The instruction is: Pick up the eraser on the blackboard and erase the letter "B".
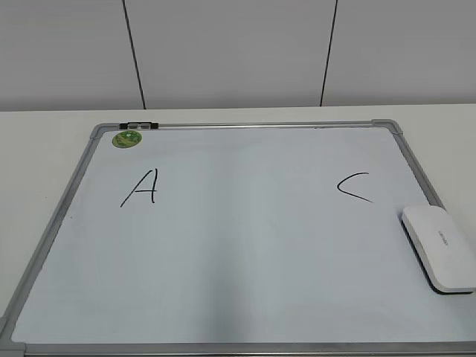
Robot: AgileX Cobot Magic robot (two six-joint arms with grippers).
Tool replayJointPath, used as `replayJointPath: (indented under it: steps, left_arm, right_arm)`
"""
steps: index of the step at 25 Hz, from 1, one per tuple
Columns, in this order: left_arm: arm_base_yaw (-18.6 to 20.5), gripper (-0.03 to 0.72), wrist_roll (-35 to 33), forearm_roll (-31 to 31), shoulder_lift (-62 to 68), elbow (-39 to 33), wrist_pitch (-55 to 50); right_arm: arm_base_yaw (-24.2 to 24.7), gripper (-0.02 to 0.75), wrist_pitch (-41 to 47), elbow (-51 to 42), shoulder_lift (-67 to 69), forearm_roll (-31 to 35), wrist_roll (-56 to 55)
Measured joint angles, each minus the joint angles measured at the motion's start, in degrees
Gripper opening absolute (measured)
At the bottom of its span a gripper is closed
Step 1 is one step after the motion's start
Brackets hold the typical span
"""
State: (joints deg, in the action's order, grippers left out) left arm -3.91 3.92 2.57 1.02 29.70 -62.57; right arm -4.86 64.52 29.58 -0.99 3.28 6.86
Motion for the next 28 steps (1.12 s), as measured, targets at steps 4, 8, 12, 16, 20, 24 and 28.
replayJointPath:
  steps: [4, 8, 12, 16, 20, 24, 28]
  left_arm:
    - [0.0, 0.437, 0.0, -0.1, 0.0, 0.0, -0.1]
    - [0.0, 0.436, 0.0, -0.1, 0.0, 0.0, -0.1]
    - [0.0, 0.43, 0.0, -0.1, 0.0, 0.0, -0.1]
    - [1.0, 0.426, 0.0, -0.1, -0.1, 0.0, -0.1]
    - [2.8, 0.419, 0.0, -0.2, -0.1, 0.0, -0.2]
    - [3.0, 0.41, 0.0, -0.3, -0.1, 0.0, -0.3]
    - [3.0, 0.409, 0.0, -0.3, -0.1, 0.0, -0.3]
  right_arm:
    - [0.0, 0.536, 0.0, 0.0, 0.0, 0.8, -0.3]
    - [0.0, 0.536, 0.0, 0.0, 0.0, 0.9, -0.3]
    - [0.0, 0.536, 0.0, 0.0, 0.0, 0.9, -0.3]
    - [1.4, 0.536, 0.0, 0.0, 0.0, 0.9, -0.4]
    - [4.4, 0.536, 0.0, 0.0, 0.0, 0.9, -0.4]
    - [4.6, 0.536, 0.9, -1.1, 0.0, 0.9, -0.4]
    - [4.6, 0.536, 1.0, -1.1, 0.0, 0.9, -0.4]
